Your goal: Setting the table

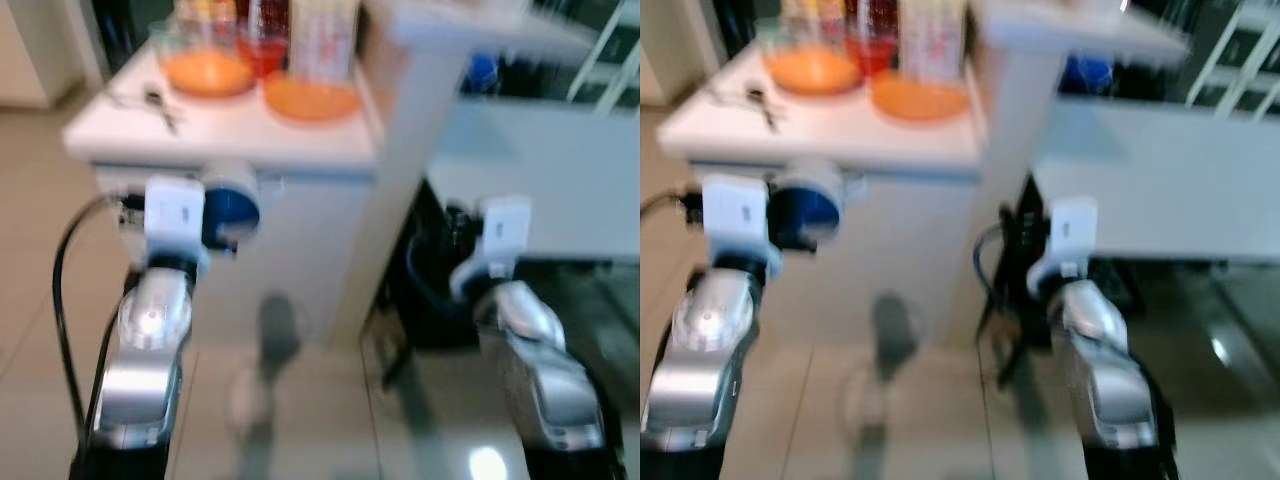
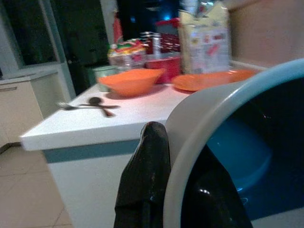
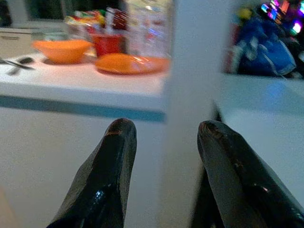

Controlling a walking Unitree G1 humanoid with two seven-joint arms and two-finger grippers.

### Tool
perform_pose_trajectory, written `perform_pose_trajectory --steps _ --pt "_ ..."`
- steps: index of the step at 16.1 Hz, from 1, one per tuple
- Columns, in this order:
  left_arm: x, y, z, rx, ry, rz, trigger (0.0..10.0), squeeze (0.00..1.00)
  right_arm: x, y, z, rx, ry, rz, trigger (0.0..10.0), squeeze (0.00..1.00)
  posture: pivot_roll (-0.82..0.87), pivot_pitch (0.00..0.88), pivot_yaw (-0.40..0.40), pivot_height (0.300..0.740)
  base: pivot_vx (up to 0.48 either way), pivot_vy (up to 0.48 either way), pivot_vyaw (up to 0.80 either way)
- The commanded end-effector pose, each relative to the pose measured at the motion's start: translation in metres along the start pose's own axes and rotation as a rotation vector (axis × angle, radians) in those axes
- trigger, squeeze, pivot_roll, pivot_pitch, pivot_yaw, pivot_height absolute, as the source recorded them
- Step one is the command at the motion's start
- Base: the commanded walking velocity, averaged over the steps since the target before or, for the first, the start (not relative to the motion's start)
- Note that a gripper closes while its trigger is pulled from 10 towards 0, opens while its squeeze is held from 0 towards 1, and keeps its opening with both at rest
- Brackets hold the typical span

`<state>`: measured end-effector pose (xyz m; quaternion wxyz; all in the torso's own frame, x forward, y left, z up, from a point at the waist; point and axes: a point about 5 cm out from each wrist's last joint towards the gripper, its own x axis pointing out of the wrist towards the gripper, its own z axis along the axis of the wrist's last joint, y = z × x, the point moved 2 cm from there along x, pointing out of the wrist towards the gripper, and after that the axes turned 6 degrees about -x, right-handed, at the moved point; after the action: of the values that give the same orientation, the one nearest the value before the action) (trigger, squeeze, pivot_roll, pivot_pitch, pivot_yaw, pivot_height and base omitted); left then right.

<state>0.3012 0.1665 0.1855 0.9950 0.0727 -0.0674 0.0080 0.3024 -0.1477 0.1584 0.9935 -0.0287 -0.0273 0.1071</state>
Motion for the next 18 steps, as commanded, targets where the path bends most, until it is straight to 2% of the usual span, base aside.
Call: perform_pose_trajectory --steps 1,4,8,11,12,14,17,18 --pt "0.001 -0.013 0.006 -0.001 -0.023 -0.046 10.0 0.0 -0.002 -0.011 0.0 -0.001 0.0 -0.046 10.0 0.0 0.05 0.0 -0.06 0.74 0.0 -0.465 0.0" --pt "0.005 -0.011 0.006 -0.003 -0.025 -0.052 10.0 0.0 -0.003 -0.004 0.003 -0.001 -0.011 -0.028 10.0 0.0 0.03 0.0 -0.051 0.74 0.0 -0.465 0.0" --pt "0.007 -0.019 0.01 -0.002 -0.038 -0.074 10.0 0.0 -0.005 -0.013 0.005 0.0 -0.029 -0.008 10.0 0.0 0.05 0.0 -0.058 0.74 0.0 -0.465 0.0" --pt "0.006 -0.017 0.009 -0.003 -0.034 -0.082 10.0 0.0 -0.004 -0.009 0.01 -0.003 -0.051 0.019 10.0 0.0 0.03 0.0 -0.044 0.74 0.0 -0.465 0.0" --pt "0.008 -0.017 0.009 0.0 -0.035 -0.093 10.0 0.0 -0.006 -0.005 0.015 -0.015 -0.072 0.057 10.0 0.0 0.02 0.0 -0.051 0.74 0.0 -0.465 0.0" --pt "0.012 -0.018 0.01 0.002 -0.041 -0.095 10.0 0.0 -0.012 0.006 0.026 -0.106 -0.147 0.212 10.0 0.0 0.02 0.0 -0.045 0.74 0.0 -0.465 0.0" --pt "0.011 -0.021 0.015 0.024 -0.054 -0.134 10.0 0.0 -0.01 0.0 0.03 -0.112 -0.163 0.235 10.0 0.0 0.04 0.0 -0.049 0.74 0.0 -0.43 0.0" --pt "0.013 -0.017 0.013 0.015 -0.038 -0.14 10.0 0.0 -0.008 -0.002 0.032 -0.116 -0.173 0.233 10.0 0.0 0.03 0.0 -0.042 0.74 0.0 0.0 0.0"
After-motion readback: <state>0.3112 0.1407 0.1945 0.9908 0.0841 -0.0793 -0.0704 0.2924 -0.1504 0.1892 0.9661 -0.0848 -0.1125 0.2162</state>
